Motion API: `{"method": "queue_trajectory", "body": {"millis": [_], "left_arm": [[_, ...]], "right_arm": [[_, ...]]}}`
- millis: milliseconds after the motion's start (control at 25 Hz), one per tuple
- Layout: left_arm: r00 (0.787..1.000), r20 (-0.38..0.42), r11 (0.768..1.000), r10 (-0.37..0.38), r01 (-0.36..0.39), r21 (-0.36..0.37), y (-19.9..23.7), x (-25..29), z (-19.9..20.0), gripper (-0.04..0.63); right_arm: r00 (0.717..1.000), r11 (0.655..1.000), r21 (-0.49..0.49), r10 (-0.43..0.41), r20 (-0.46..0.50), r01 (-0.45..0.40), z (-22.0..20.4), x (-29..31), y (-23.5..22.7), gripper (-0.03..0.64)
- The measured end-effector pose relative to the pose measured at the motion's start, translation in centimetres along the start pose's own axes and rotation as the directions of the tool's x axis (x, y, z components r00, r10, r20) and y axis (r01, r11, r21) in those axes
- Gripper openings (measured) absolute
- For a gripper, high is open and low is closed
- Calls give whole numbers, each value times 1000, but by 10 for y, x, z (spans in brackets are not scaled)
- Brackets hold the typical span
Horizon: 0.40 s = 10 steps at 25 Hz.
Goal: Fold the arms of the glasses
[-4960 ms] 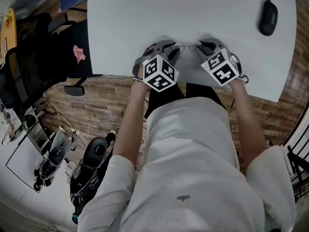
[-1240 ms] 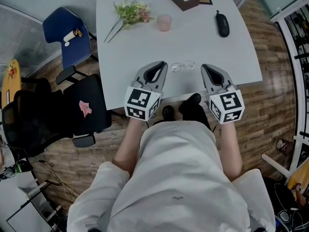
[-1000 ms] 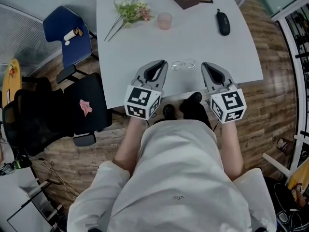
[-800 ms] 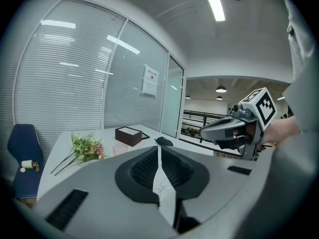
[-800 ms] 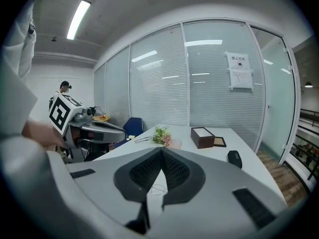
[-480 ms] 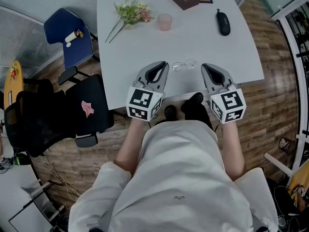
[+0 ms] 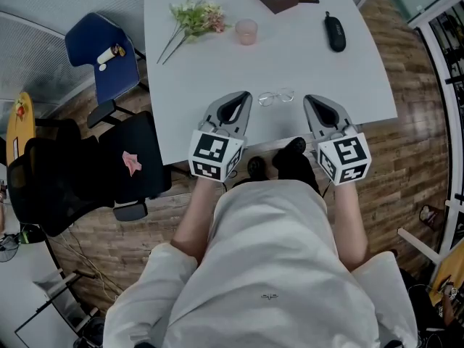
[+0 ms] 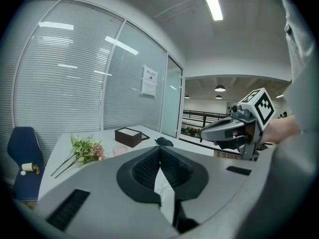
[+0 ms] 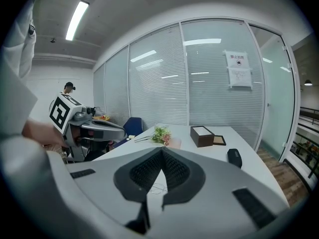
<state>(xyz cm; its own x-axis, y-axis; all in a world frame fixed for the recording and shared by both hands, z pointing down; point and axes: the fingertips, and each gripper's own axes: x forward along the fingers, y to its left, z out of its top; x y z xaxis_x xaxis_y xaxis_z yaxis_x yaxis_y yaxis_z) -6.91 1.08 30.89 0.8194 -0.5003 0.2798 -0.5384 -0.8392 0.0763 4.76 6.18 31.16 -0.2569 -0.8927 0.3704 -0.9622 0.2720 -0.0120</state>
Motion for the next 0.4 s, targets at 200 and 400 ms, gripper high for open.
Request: {"method": "queue_trajectory", "body": {"millis": [200, 400], "left_arm": [[1000, 3, 1000, -1, 1, -1, 2, 0, 1, 20], [1000, 3, 1000, -6, 6, 0, 3, 2, 0, 20]], "right_arm": [[1000, 1000, -1, 1, -1, -1, 0, 1, 0, 3], [1000, 1000, -2, 4, -3, -4, -1, 5, 0, 3]]}}
